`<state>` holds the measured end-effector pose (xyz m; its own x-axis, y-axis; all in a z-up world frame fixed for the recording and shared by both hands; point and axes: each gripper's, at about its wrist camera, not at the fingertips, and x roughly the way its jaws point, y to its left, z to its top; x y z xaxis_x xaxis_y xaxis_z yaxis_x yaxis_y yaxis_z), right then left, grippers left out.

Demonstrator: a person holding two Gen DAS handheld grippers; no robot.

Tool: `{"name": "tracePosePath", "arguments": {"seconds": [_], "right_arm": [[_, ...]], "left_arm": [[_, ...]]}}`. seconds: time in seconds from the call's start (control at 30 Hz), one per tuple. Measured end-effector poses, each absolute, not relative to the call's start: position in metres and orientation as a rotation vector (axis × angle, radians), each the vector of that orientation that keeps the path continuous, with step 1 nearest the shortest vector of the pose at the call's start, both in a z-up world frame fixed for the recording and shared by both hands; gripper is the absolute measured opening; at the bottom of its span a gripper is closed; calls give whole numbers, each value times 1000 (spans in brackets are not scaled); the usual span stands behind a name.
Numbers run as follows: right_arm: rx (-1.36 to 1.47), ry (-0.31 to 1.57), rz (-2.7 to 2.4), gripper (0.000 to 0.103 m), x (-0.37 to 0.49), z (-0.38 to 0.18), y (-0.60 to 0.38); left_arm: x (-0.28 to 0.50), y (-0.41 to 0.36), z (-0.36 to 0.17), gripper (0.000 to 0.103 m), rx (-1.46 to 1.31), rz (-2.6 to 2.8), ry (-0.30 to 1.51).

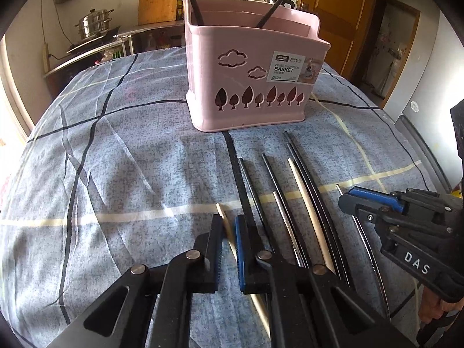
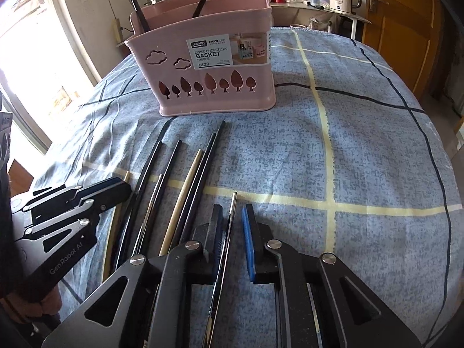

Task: Organize utensils
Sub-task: 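Grasp a light wooden chopstick with the left tool while the right tool grasps a thin dark chopstick, then lift both held chopsticks and carry them over the pink basket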

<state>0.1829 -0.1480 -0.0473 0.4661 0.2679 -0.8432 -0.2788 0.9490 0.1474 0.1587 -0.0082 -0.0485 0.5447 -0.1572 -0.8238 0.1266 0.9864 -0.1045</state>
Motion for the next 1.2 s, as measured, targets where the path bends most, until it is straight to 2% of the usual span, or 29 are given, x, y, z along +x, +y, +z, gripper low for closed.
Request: {"name": "tracePosePath", "arguments": {"seconds": [0.23, 0.57, 0.77, 1.2], "right_arm": [[-44, 1055, 323, 7, 187, -47, -146], [-54, 1080, 323, 4, 194, -47, -143], [-16, 1040, 334, 4, 190, -32, -150], [61, 914, 365, 4, 187, 28, -167]], "left_arm": [[157, 2, -48, 6, -66, -184, 1004], [166, -9, -46, 6, 44, -204, 1035], [165, -5, -39, 5, 20, -204, 1027], [157, 12, 42, 5, -38, -244, 855]]}}
